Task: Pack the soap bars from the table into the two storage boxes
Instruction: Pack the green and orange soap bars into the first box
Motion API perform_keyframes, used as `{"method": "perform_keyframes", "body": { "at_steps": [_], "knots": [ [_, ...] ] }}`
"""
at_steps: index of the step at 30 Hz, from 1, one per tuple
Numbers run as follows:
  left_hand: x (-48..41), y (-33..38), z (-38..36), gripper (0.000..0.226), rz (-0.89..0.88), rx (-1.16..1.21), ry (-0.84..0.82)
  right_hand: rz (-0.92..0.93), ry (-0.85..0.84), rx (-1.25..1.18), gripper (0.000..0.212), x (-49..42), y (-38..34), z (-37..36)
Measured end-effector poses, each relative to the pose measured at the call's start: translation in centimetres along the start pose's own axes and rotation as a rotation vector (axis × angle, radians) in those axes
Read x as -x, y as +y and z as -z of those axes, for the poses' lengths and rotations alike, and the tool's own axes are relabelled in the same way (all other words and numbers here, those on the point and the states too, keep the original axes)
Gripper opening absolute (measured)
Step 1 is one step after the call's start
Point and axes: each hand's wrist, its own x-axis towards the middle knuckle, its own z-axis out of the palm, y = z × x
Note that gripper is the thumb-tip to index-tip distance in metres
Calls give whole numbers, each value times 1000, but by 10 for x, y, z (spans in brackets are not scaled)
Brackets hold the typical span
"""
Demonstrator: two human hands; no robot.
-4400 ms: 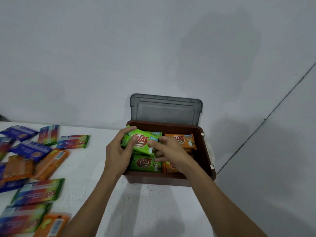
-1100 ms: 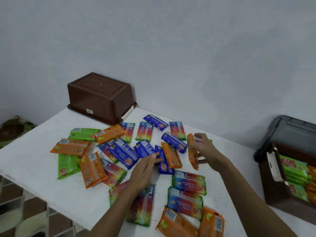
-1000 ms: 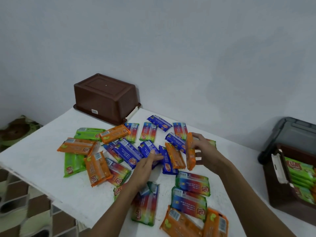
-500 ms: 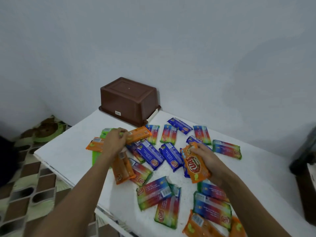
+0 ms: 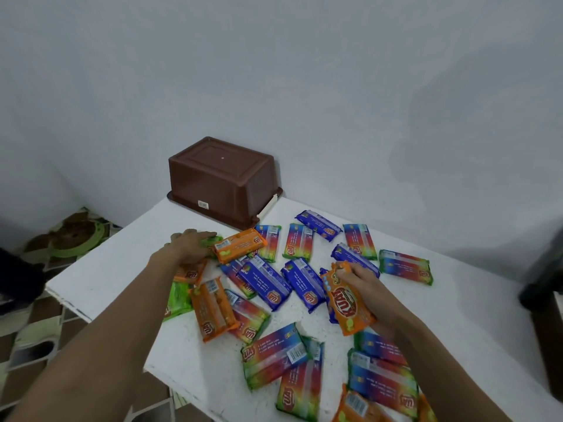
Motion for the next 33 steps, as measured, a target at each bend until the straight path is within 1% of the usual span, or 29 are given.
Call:
{"method": "perform_keyframes", "body": {
  "at_steps": [2,4,7,9,13,15,18,19,21,23,25,27,30,33],
  "knots": [
    [1,-1,7,62,-14,-23,-40,2,0,3,48,-1,1,0],
    [2,-6,12,72,16,-26,-62,3,4,5,50,-2,2,0],
    [4,-8,18,84,59,-58,-56,6,10,19,50,-2,1,0],
    [8,-6,21,85,70,-57,-32,5,10,7,48,-1,1,0],
    [11,-9,20,77,64,61,71,8,8,6,46,2,0,-1],
    [15,-9,18,67,61,124,149,11,7,0,43,5,-1,0],
    [22,-5,14,43,77,161,340,11,2,-24,37,10,-3,2],
    [24,-3,14,40,81,196,406,12,5,-35,36,12,-3,3],
    [29,2,17,43,82,313,505,9,13,-62,31,15,-2,7],
    [33,10,23,43,62,443,563,0,25,-97,24,19,-2,11],
    [38,23,29,38,-18,590,597,-10,36,-130,28,23,-2,16],
    [51,43,31,32,-116,763,595,-6,44,-152,34,30,-3,21],
    [71,78,26,29,-201,1022,505,9,60,-195,33,41,-6,30],
    [92,119,16,32,-212,1354,312,43,73,-200,37,51,-8,45]
  ]
}}
